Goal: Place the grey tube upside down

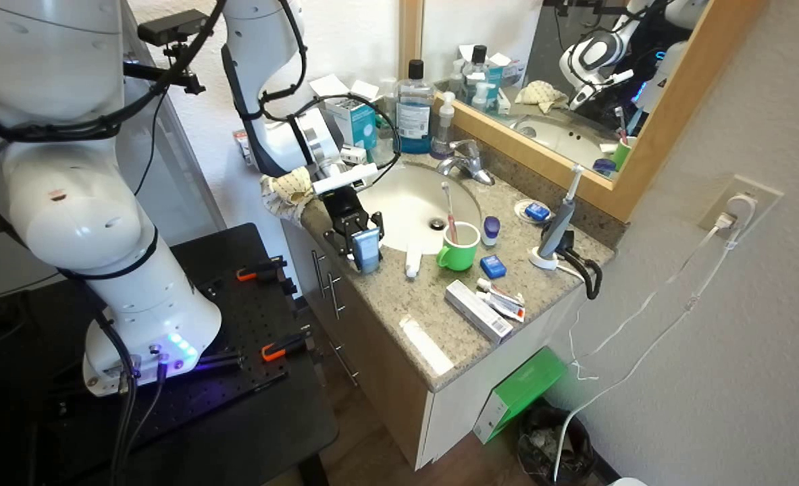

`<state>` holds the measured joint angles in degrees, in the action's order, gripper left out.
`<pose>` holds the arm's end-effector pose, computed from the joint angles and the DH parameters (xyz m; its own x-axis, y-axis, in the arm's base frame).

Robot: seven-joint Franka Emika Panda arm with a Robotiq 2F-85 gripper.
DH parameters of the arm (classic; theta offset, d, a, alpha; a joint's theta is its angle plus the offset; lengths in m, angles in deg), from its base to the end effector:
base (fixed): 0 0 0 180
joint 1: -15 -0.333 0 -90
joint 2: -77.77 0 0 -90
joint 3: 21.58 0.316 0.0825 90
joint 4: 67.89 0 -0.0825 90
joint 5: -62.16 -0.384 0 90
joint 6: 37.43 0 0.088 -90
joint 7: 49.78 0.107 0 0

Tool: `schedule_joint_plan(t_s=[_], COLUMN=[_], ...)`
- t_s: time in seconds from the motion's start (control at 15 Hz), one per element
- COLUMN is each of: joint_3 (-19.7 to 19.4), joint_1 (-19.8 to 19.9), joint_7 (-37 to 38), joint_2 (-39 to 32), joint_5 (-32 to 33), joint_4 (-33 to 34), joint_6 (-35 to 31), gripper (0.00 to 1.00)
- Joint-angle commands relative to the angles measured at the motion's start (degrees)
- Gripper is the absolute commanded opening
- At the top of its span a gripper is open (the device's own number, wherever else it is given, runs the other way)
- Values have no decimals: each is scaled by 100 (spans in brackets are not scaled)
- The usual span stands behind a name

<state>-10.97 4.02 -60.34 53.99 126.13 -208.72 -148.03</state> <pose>0.3795 0.0941 0.1152 0.0608 0.5106 -0.8576 0.9981 -0.0274 0.0544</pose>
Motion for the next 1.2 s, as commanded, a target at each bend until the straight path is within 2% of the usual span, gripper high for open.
schedule_joint_plan(t_s=[0.0,0.27,0.73,0.87,0.93,1.07,1.13], joint_3=[24,26,27,32,40,51,55], joint_1=[21,19,10,7,3,-4,-7], joint_7=[98,97,104,103,96,75,73], joint_2=[-24,-20,-24,-16,-7,-11,-12], joint_5=[79,78,82,79,79,99,100], joint_4=[55,54,53,47,39,40,42], joint_6=[119,125,140,143,138,114,110], gripper=[35,53,58,65,72,95,99])
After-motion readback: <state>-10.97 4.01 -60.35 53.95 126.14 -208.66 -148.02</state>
